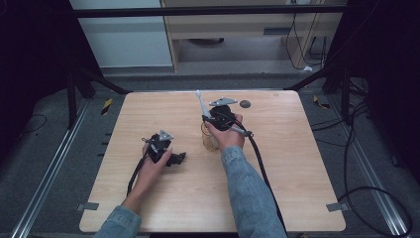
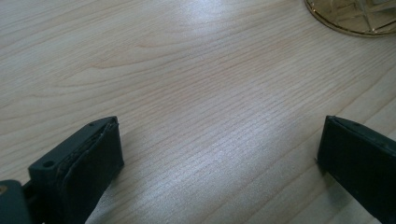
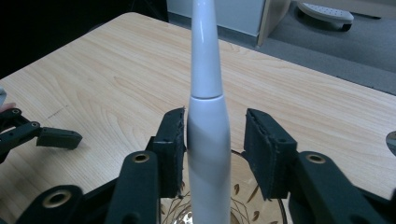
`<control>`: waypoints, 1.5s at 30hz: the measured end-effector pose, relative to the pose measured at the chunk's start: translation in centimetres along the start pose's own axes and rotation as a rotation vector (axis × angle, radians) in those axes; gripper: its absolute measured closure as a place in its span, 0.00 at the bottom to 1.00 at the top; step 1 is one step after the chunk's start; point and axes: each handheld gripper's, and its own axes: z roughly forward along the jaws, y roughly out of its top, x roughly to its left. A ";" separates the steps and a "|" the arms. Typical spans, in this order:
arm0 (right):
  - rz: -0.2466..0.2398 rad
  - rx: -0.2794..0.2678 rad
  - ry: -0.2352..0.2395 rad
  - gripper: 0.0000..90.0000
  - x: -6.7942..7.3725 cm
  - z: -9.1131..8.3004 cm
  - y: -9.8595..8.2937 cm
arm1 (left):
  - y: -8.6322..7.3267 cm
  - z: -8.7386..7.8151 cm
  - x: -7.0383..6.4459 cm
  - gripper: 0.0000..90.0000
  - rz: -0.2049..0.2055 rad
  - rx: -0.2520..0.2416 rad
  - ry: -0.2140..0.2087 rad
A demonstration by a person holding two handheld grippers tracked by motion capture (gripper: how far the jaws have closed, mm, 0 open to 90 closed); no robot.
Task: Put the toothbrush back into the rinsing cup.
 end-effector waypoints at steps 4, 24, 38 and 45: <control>0.001 -0.006 -0.010 0.61 0.0 -0.4 0.1 | 0.0 0.0 0.0 0.00 -0.004 -0.002 0.000; -0.013 -0.003 -0.042 0.47 0.0 -2.7 0.7 | 0.0 0.0 0.0 0.00 -0.002 -0.002 0.000; -0.026 0.008 -0.040 0.34 0.1 -3.3 0.6 | 0.0 0.0 0.0 0.00 -0.001 -0.002 0.000; -0.037 0.018 -0.061 0.20 0.5 -3.7 0.6 | 0.0 0.0 0.0 0.00 -0.001 -0.002 0.000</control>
